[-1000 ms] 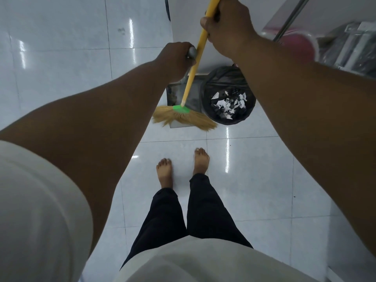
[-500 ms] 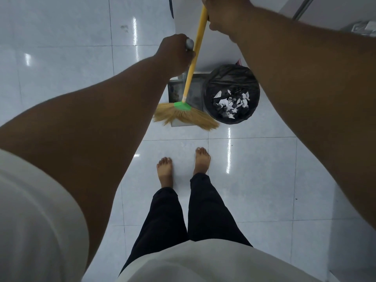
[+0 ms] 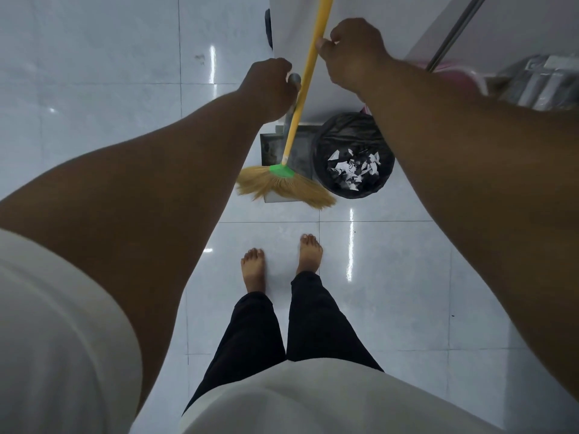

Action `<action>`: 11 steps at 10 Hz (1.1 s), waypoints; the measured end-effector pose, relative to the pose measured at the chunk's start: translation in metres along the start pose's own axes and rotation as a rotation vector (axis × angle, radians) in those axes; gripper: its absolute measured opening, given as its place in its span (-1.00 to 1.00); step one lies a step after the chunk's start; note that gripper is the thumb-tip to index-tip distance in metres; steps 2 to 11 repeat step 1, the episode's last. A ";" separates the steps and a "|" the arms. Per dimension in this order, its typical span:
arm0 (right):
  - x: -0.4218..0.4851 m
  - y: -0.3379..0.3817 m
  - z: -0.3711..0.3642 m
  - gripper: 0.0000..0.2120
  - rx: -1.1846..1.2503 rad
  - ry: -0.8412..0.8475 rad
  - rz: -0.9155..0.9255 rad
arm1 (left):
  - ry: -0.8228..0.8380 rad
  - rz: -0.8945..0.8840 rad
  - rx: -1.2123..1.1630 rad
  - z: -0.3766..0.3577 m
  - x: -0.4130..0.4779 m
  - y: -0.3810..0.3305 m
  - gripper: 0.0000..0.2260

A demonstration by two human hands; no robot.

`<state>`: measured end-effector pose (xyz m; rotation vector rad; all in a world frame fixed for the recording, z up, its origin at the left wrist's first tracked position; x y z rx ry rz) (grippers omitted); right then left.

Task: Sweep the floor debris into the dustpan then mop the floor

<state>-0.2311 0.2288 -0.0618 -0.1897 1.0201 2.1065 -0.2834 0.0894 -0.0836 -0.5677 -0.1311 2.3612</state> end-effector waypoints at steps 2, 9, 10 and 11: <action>-0.037 0.000 0.014 -0.58 0.087 -0.070 0.038 | -0.005 -0.023 0.020 0.022 -0.009 -0.005 -0.57; -0.037 0.000 0.014 -0.58 0.087 -0.070 0.038 | -0.005 -0.023 0.020 0.022 -0.009 -0.005 -0.57; -0.037 0.000 0.014 -0.58 0.087 -0.070 0.038 | -0.005 -0.023 0.020 0.022 -0.009 -0.005 -0.57; -0.037 0.000 0.014 -0.58 0.087 -0.070 0.038 | -0.005 -0.023 0.020 0.022 -0.009 -0.005 -0.57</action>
Point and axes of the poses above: each hand's wrist, its own x-axis towards the middle knuckle, its own z-axis out of the back of the hand, y = z × x, the point moved 2 cm from there along x, towards the middle knuckle, and after that the axes turned 15 degrees about x, right-handed, at the moved point
